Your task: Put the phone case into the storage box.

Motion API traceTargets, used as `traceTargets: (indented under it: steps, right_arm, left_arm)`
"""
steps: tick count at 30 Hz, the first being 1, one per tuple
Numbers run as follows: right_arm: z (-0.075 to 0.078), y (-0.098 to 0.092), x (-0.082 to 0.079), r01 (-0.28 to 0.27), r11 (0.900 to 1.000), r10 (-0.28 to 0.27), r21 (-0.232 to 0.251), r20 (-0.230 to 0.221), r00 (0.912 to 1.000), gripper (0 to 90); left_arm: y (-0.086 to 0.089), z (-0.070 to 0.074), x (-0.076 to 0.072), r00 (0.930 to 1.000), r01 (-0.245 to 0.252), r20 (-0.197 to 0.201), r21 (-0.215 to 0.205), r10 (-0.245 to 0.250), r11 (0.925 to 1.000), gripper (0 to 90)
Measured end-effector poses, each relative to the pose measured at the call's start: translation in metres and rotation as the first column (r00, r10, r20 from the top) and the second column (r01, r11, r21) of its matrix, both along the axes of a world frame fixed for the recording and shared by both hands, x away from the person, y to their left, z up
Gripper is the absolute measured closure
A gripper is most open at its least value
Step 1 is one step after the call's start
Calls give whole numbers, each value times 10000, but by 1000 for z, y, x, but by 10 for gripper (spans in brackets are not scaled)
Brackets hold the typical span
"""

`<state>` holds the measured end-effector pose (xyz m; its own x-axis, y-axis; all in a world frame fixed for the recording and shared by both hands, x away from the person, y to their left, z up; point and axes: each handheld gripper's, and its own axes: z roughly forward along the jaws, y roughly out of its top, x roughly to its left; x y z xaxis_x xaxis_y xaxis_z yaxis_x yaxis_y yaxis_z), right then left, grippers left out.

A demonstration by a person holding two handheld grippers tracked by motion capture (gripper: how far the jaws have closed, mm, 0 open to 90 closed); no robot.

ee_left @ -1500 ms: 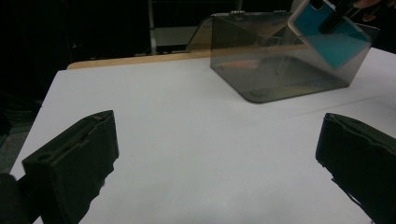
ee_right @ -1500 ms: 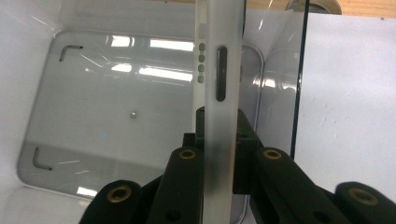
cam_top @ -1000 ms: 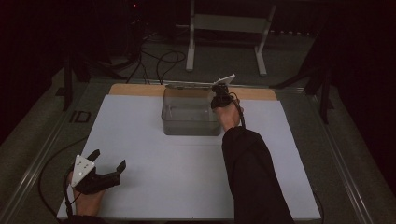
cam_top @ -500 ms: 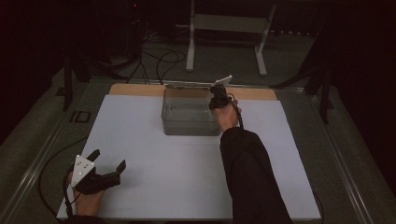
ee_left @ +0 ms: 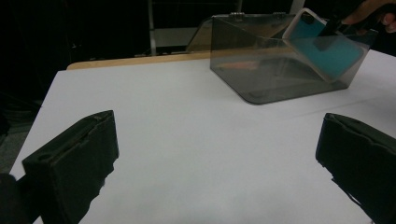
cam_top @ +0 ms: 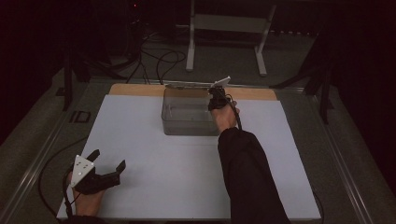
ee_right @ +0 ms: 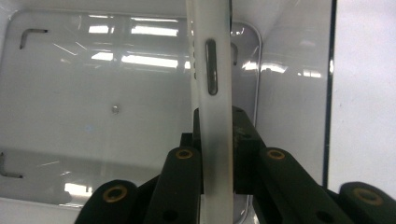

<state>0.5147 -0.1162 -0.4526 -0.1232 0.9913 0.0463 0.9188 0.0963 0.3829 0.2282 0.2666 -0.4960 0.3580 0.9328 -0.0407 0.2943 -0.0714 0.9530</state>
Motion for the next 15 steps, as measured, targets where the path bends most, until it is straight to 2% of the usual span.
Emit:
traceTargets:
  steps: [15]
  right_arm:
    - [-3, 7, -1, -253, 9989, 253, -405, -3, 9997, 744]
  left_arm:
    - [-1, 0, 0, 10000, 0, 8, -8, 0, 10000, 1]
